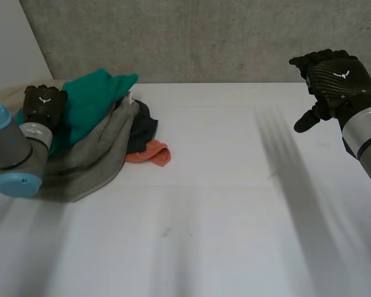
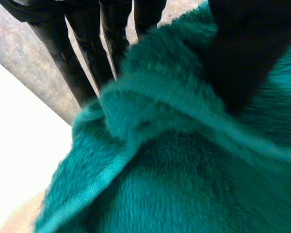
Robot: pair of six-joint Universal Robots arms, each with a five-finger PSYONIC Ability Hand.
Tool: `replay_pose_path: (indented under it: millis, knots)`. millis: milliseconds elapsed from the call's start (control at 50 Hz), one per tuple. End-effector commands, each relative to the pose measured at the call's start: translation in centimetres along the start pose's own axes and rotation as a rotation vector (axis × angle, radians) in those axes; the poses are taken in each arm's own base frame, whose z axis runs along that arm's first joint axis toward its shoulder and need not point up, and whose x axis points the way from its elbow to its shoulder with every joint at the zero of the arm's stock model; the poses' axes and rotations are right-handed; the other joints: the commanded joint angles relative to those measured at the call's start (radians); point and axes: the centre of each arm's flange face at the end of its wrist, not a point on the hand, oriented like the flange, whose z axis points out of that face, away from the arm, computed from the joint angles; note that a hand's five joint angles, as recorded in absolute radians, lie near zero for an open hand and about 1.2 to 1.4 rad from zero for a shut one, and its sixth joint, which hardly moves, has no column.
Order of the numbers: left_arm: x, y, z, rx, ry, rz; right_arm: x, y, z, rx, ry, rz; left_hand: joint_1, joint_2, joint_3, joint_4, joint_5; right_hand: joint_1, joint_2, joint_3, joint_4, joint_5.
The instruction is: Fold the laundry.
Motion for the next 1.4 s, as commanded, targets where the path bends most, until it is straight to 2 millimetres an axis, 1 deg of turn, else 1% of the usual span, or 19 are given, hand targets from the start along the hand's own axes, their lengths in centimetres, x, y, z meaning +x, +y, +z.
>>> replay_pose_path:
  millis: [20, 80, 220, 240, 320, 380, 400, 460, 540, 620, 720, 760, 780, 880, 920, 1080, 1140, 1200, 1400]
  knots:
    - [0.6, -1.7, 0.1, 0.055, 0.036, -0.018, 0.0, 0.0, 0.1, 0.003, 0.001, -0.002, 0.557, 0.472, 0.494, 0.488, 0.514, -0.057, -0.039, -0.037, -0.034, -0.049]
    - [0.8, -2.6, -0.2, 0.068, 0.046, -0.056, 0.2, -0.3, 0.2, 0.01, 0.008, -0.01, 0.557, 0.472, 0.494, 0.488, 0.514, -0.057, -0.039, -0.037, -0.034, -0.049]
    - [0.4, -15.3, -4.6, 0.322, 0.162, -0.43, 1.0, -1.6, 0.3, 0.05, 0.034, -0.045, 0.557, 0.472, 0.494, 0.488, 0.514, -0.057, -0.039, -0.037, -0.034, -0.049]
    - [1.1, -17.9, -6.1, 0.373, 0.232, -0.514, 1.1, -1.9, 0.2, 0.06, 0.037, -0.046, 0.557, 0.472, 0.494, 0.488, 0.514, -0.057, -0.039, -0.037, -0.034, -0.049]
    - [2.7, -23.3, -10.3, 0.472, 0.4, -0.646, 1.3, -2.5, 0.1, 0.078, 0.042, -0.048, 0.557, 0.472, 0.494, 0.488, 0.514, -0.057, -0.039, -0.037, -0.034, -0.049]
    - [4.8, -24.7, -12.1, 0.488, 0.479, -0.675, 1.2, -2.5, 0.0, 0.072, 0.039, -0.048, 0.557, 0.472, 0.494, 0.488, 0.514, -0.057, -0.039, -0.037, -0.034, -0.049]
    - [6.9, -24.9, -13.2, 0.475, 0.536, -0.684, 1.2, -2.5, 0.0, 0.071, 0.04, -0.048, 0.557, 0.472, 0.494, 0.488, 0.514, -0.057, -0.039, -0.037, -0.034, -0.049]
    - [10.7, -24.5, -14.7, 0.434, 0.63, -0.687, 1.1, -2.4, 0.0, 0.065, 0.035, -0.047, 0.557, 0.472, 0.494, 0.488, 0.514, -0.057, -0.039, -0.037, -0.034, -0.049]
    - [16.2, -20.9, -15.5, 0.305, 0.699, -0.612, 1.0, -1.9, 0.0, 0.041, 0.027, -0.045, 0.557, 0.472, 0.494, 0.488, 0.514, -0.057, -0.039, -0.037, -0.034, -0.049]
    - [19.3, -17.6, -16.1, 0.197, 0.701, -0.524, 0.8, -1.6, 0.0, 0.028, 0.019, -0.044, 0.557, 0.472, 0.494, 0.488, 0.514, -0.057, -0.039, -0.037, -0.034, -0.049]
    - [22.5, -16.5, -19.0, 0.15, 0.796, -0.5, 0.4, 0.4, 0.8, -0.028, 0.003, -0.059, 0.557, 0.472, 0.494, 0.488, 0.514, -0.057, -0.039, -0.037, -0.034, -0.049]
    - [22.7, -16.3, -19.2, 0.146, 0.805, -0.498, 0.2, 1.5, 1.2, -0.061, -0.003, -0.073, -0.05, -0.135, -0.113, -0.119, -0.093, -0.057, -0.039, -0.037, -0.034, -0.049]
    - [22.3, -16.5, -19.2, 0.149, 0.787, -0.497, 0.1, 1.9, 1.3, -0.07, -0.006, -0.078, -0.646, -0.732, -0.709, -0.715, -0.689, -0.057, -0.039, -0.037, -0.034, -0.049]
    - [21.1, -18.1, -18.9, 0.196, 0.761, -0.5, -0.4, 3.1, 1.5, -0.11, -0.022, -0.114, -0.637, -0.723, -0.7, -0.707, -0.68, -0.057, -0.039, -0.037, -0.034, -0.049]
    - [19.2, -18.3, -17.2, 0.203, 0.7, -0.504, -0.4, 3.2, 1.4, -0.114, -0.024, -0.125, -0.634, -0.72, -0.697, -0.704, -0.677, -0.057, -0.039, -0.037, -0.034, -0.049]
    - [12.0, -16.7, -11.8, 0.186, 0.487, -0.447, -1.3, 4.0, 0.3, -0.194, -0.093, -0.146, -0.622, -0.708, -0.686, -0.692, -0.665, -0.057, -0.039, -0.037, -0.034, -0.049]
    - [10.2, -15.2, -9.9, 0.17, 0.426, -0.383, -3.2, 4.2, -0.7, -0.203, -0.187, -0.169, -0.622, -0.708, -0.686, -0.692, -0.665, -0.057, -0.039, -0.037, -0.034, -0.049]
    - [9.9, -14.1, -8.9, 0.167, 0.4, -0.316, -5.6, 4.5, -1.7, -0.189, -0.291, -0.195, -0.622, -0.708, -0.686, -0.692, -0.665, -0.057, -0.039, -0.037, -0.034, -0.049]
    - [13.2, -5.6, -5.1, 0.07, 0.404, 0.057, -9.7, 8.9, -1.3, -0.149, -0.383, -0.201, -0.646, -0.732, -0.709, -0.715, -0.689, -0.057, -0.039, -0.037, -0.034, -0.049]
